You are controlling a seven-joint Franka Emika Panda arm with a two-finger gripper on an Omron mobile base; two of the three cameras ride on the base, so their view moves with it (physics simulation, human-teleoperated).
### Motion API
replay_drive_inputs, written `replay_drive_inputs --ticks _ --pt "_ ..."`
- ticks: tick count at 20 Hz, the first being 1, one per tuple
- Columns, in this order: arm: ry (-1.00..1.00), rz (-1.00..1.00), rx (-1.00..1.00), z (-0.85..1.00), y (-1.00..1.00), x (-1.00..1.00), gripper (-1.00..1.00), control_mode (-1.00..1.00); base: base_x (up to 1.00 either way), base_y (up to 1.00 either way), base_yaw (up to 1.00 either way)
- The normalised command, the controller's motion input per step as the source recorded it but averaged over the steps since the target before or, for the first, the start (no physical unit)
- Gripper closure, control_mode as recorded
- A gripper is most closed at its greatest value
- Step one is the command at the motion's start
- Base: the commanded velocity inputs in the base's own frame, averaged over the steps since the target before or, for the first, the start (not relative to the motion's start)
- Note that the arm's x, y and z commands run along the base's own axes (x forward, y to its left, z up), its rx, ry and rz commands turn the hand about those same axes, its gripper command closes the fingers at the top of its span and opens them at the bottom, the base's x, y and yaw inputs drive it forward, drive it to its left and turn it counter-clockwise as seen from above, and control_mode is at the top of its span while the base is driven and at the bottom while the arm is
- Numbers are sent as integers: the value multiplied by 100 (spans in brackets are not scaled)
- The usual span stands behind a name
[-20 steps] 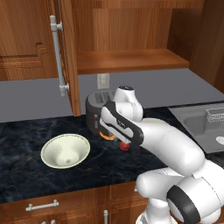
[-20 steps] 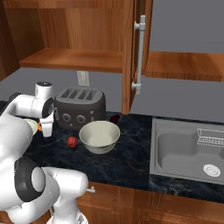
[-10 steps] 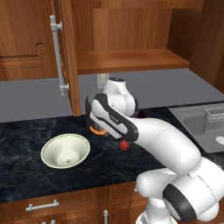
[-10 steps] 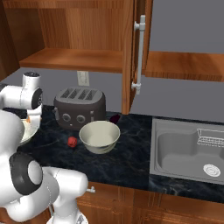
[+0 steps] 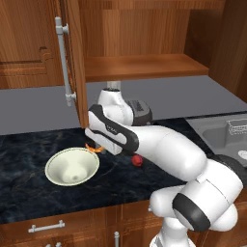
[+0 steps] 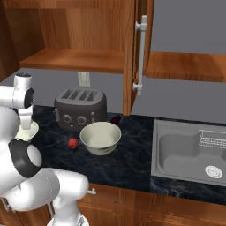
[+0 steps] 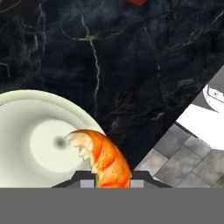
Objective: Pick both bowls and place them on the counter. Then place the bell pepper in one bowl and place the shrimp in the other bowl.
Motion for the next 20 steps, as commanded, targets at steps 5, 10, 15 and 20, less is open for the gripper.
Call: replay_drive_inputs --ticks 5,10,15,20 --pt "0 4 0 -31 36 0 100 -100 0 0 0" --pt "0 2 0 -39 16 0 100 -100 0 0 0" --pt "0 1 0 -24 8 0 100 -100 0 0 0" --pt "0 0 0 -18 11 0 100 -100 0 0 0"
